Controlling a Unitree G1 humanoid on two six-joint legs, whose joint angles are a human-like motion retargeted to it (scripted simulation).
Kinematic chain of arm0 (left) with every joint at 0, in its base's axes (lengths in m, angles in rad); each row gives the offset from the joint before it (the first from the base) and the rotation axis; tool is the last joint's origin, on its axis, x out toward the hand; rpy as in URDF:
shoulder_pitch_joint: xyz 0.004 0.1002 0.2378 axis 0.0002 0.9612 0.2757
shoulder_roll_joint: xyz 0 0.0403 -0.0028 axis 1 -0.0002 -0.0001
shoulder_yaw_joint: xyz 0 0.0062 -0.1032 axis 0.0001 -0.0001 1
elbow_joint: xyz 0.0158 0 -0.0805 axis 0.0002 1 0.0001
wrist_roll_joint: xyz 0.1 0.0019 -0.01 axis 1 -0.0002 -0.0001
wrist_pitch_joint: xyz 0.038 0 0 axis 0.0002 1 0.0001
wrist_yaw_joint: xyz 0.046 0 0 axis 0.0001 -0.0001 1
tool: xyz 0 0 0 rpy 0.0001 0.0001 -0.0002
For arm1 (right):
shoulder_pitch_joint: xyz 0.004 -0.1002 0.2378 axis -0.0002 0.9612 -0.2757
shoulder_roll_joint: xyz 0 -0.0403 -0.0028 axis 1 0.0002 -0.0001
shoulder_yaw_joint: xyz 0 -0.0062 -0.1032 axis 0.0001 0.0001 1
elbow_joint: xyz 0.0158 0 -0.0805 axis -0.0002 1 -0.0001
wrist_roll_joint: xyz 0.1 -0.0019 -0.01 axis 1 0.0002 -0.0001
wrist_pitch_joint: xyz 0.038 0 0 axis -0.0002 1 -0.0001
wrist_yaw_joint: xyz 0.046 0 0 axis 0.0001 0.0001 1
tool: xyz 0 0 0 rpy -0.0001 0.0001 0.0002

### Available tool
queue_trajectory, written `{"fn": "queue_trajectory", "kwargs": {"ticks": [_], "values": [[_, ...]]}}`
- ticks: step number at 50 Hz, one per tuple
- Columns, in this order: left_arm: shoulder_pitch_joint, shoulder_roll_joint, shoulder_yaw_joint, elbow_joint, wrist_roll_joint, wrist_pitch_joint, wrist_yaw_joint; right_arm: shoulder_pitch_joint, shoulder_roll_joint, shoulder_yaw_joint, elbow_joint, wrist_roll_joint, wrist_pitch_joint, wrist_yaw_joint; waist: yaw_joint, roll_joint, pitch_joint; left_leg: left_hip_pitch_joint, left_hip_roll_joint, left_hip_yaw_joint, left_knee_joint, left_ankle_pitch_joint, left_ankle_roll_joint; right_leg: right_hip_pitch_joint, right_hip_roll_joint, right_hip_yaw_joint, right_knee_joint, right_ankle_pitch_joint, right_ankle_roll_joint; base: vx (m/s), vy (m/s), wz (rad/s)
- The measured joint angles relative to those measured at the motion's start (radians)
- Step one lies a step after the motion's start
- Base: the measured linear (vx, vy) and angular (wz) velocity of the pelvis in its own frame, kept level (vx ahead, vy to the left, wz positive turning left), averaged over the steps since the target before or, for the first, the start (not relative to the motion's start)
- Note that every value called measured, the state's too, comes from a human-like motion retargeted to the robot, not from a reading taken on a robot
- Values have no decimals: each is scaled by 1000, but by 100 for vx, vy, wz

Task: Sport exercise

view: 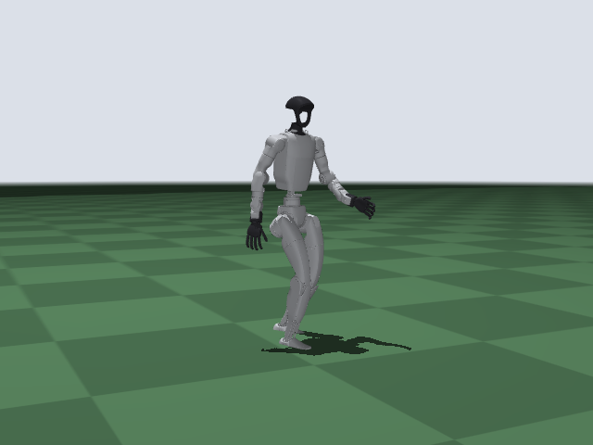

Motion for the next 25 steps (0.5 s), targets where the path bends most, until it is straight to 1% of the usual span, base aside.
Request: {"fn": "queue_trajectory", "kwargs": {"ticks": [3, 5, 7, 9, 11, 13, 15, 19, 22, 25], "values": [[25, -6, 17, -7, -29, -4, 8, -1, -8, 5, -10, 5, -13, -2, 17, 25, 8, -9, 43, -46, 188, -74, -10, 35, 52, -9, 61, -37, -38, 25, -13, -23], [54, -19, 26, 14, -39, 2, 4, -21, -14, 12, -18, 6, -23, -7, 27, 55, 18, -27, 97, -66, 344, -78, -30, 63, 98, -29, 98, -65, -70, 28, -12, -21], [85, -43, 33, 61, -37, 19, -17, -62, -23, 21, -27, 10, -32, -12, 36, 97, 30, -62, 183, -70, 518, -2, -54, 92, 154, -52, 102, -78, -102, 27, -11, -16], [106, -75, 40, 132, -28, 45, -55, -122, -41, 31, -41, 20, -41, -16, 48, 156, 42, -113, 286, -87, 678, 93, -70, 134, 233, -76, 49, -67, -132, 26, -10, -21], [135, -102, 33, 203, -12, 74, -94, -174, -60, 36, -67, 31, -50, -22, 66, 186, 46, -159, 346, -102, 794, 169, -68, 173, 280, -80, 4, -59, -150, 24, -9, -21], [164, -124, 26, 266, 2, 102, -132, -225, -83, 36, -105, 43, -60, -31, 86, 198, 47, -201, 381, -112, 877, 213, -57, 212, 309, -74, -41, -50, -157, 22, -7, -22], [196, -137, 22, 313, 14, 122, -162, -271, -110, 32, -157, 50, -69, -45, 108, 198, 46, -238, 394, -116, 930, 218, -44, 249, 321, -59, -80, -42, -158, 19, -5, -33], [272, -144, 34, 362, 37, 144, -194, -349, -164, 17, -281, 50, -85, -74, 150, 177, 45, -289, 366, -109, 933, 148, -27, 305, 312, -17, -133, -36, -142, 15, 0, -49], [328, -144, 55, 381, 35, 150, -205, -395, -191, 7, -362, 44, -93, -87, 169, 158, 44, -308, 332, -97, 861, 76, -20, 324, 295, 14, -149, -41, -126, 11, 6, -60], [373, -148, 80, 394, 23, 149, -209, -429, -196, 4, -414, 35, -96, -89, 172, 141, 43, -296, 289, -88, 732, 6, -20, 330, 277, 43, -154, -46, -105, 10, 11, -62]]}}
